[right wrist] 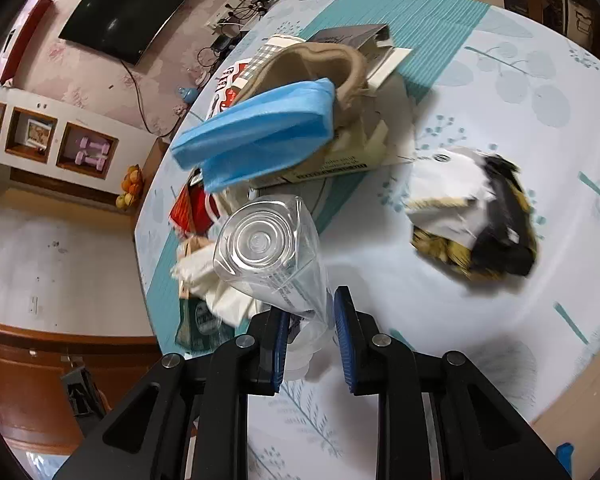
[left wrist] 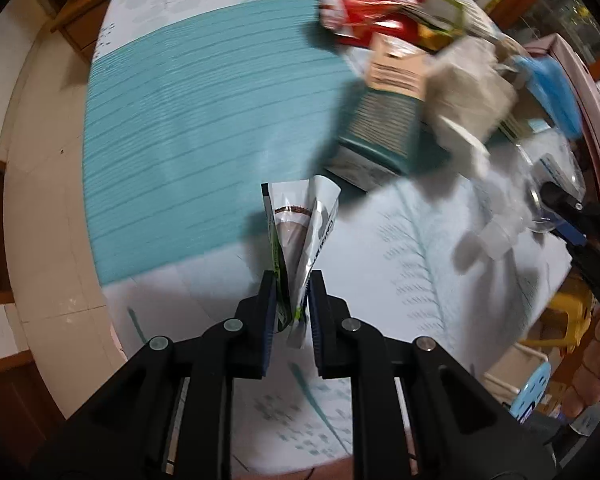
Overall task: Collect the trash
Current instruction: 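Carry the wrapper and cup down over the black bin with both tools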
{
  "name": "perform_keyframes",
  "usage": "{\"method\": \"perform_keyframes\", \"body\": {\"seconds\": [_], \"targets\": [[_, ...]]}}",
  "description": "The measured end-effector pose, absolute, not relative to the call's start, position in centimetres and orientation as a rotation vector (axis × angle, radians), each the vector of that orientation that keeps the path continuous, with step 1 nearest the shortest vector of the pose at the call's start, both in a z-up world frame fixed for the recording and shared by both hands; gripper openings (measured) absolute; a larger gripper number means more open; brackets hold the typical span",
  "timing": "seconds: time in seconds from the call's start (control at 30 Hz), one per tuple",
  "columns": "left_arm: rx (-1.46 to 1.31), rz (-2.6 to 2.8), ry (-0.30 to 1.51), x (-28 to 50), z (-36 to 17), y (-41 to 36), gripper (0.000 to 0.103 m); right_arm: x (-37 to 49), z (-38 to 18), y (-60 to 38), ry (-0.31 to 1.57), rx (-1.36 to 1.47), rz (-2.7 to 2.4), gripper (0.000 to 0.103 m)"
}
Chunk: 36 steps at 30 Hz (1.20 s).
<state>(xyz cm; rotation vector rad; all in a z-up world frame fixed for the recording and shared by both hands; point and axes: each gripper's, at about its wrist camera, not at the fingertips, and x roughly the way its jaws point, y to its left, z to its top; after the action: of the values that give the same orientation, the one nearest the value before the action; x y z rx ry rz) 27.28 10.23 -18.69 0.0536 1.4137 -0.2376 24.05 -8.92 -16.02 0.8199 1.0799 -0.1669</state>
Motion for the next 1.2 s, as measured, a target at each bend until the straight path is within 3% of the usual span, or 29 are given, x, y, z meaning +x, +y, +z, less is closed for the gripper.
{"method": "perform_keyframes", "body": {"seconds": [0.63, 0.83, 1.2], "targets": [[0.146, -0.436, 1.347, 10.9, -13.7, -5.9, 0.013, 4.0, -9.6, -13.6, 1.081, 0.584, -0.033, 0.022], [0.188, -0.469, 1.344, 4.4, -13.9, -7.7, 0.013, -3.3, -12.3, -18.7, 1.115, 0.654, -0.078, 0.022], [0.296, -0.475, 1.432, -2.6, -22.5, -14.6, 0.013, -11.4, -22.6, -25.4, 1.204, 0.773, -0.175, 0.022]]}}
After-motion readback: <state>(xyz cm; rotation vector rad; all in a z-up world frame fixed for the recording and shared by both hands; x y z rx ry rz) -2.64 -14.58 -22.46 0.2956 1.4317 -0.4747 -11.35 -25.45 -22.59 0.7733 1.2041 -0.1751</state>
